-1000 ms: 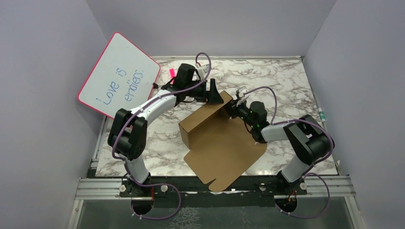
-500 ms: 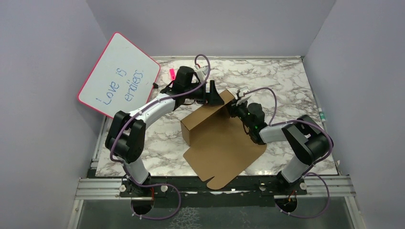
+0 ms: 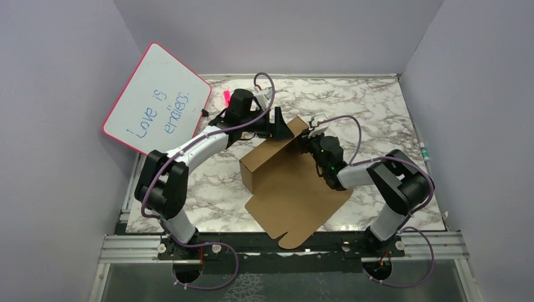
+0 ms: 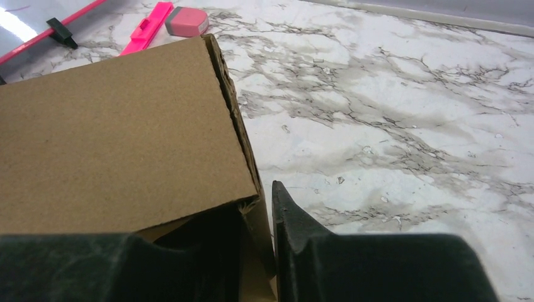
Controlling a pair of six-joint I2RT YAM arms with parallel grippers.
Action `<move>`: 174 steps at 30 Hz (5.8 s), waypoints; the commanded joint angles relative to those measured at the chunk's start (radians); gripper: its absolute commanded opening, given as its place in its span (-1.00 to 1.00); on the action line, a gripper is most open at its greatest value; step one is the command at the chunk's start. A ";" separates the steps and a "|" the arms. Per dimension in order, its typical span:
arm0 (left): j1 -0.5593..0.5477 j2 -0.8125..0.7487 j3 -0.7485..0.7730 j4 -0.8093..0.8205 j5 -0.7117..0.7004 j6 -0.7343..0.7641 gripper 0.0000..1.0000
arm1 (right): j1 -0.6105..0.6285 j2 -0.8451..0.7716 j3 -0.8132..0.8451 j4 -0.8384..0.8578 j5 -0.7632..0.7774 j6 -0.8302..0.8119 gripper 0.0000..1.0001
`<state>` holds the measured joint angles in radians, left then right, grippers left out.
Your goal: Fold the paper box
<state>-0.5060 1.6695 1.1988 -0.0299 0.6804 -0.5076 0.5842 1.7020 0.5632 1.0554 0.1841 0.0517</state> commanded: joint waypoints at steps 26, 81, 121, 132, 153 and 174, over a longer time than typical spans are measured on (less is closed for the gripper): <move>-0.273 -0.324 0.096 -0.490 -0.926 0.293 0.68 | -0.003 -0.595 -0.137 -0.478 0.060 0.200 0.87; -0.219 -0.153 0.137 -0.599 -1.156 0.303 -0.89 | -0.003 -1.174 0.257 -1.353 0.018 0.187 0.95; 0.025 -0.589 -0.129 -0.482 -0.946 0.335 0.98 | 0.091 -0.364 1.025 -1.751 -0.270 0.078 0.63; 0.215 -0.646 -0.285 -0.429 -0.914 0.379 0.98 | 0.303 -0.095 1.298 -2.004 0.153 0.105 0.62; 0.265 -0.712 -0.321 -0.383 -0.853 0.380 0.98 | 0.349 0.015 1.454 -2.086 0.231 -0.234 -0.96; 0.269 -0.839 -0.413 -0.266 -0.661 0.491 0.98 | 0.230 -0.012 1.429 -1.982 -0.380 -0.971 -0.99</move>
<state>-0.2432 0.8635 0.7971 -0.3527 -0.0689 -0.0544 0.8284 1.7130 1.9625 -0.9291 -0.0528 -0.7544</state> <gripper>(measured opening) 0.988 0.025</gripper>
